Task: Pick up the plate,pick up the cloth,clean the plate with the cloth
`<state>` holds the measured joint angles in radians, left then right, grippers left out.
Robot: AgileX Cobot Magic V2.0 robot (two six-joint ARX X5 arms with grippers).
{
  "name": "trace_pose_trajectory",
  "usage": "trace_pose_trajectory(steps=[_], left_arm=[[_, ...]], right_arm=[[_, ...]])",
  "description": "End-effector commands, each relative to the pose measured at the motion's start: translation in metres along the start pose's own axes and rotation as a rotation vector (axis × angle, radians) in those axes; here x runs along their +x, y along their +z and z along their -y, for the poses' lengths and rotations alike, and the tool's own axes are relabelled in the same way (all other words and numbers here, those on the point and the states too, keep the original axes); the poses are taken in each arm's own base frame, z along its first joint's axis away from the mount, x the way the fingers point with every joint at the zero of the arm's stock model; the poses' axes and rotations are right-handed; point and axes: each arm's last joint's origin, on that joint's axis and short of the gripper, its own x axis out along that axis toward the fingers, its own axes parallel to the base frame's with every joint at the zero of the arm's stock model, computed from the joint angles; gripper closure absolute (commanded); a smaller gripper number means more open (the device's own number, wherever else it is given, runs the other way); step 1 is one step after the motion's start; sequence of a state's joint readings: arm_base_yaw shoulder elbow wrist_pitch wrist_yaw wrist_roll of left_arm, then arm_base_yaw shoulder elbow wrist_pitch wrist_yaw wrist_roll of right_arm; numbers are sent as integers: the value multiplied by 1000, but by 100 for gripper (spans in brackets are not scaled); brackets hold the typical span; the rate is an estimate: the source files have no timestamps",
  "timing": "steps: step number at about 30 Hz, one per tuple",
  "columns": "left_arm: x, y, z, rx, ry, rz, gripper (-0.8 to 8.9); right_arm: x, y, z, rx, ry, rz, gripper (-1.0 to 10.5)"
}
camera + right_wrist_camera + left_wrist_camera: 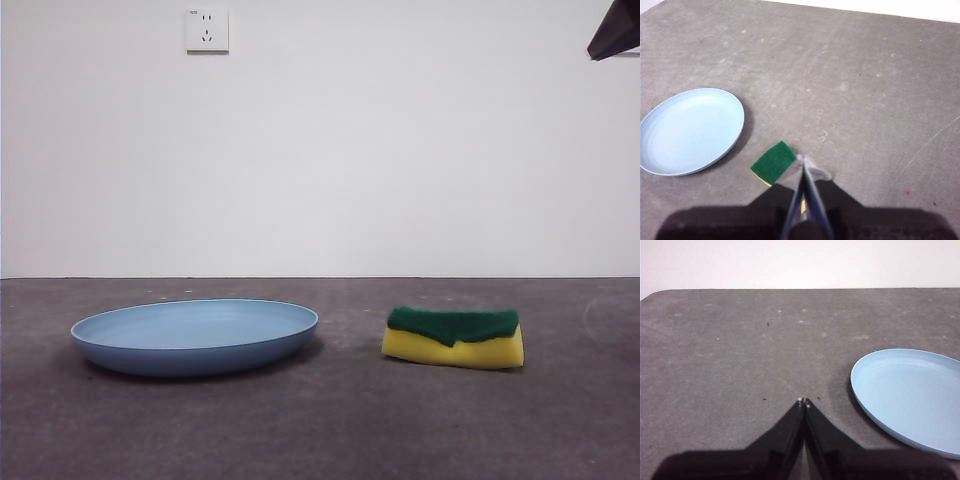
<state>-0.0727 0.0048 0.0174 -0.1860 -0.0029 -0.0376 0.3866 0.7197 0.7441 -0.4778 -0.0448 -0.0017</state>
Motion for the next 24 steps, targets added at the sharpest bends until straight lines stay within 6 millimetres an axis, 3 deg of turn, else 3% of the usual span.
trace_pose_trajectory(steps=[1, 7, 12, 18, 24], left_arm=[[1, -4, 0, -7, -3, -9, 817], [1, -4, 0, -7, -3, -8, 817], [1, -4, 0, -7, -3, -8, 817], [1, -4, 0, -7, -3, -8, 817], [1, -4, 0, -7, -3, -8, 817]], right_arm=[[1, -2, 0, -19, 1, -2, 946], [-21, -1, 6, -104, -67, 79, 946], [-41, -10, 18, -71, -194, 171, 946], [-41, -44, 27, -81, -231, 381, 946], [-21, -91, 29, -64, -203, 398, 946]])
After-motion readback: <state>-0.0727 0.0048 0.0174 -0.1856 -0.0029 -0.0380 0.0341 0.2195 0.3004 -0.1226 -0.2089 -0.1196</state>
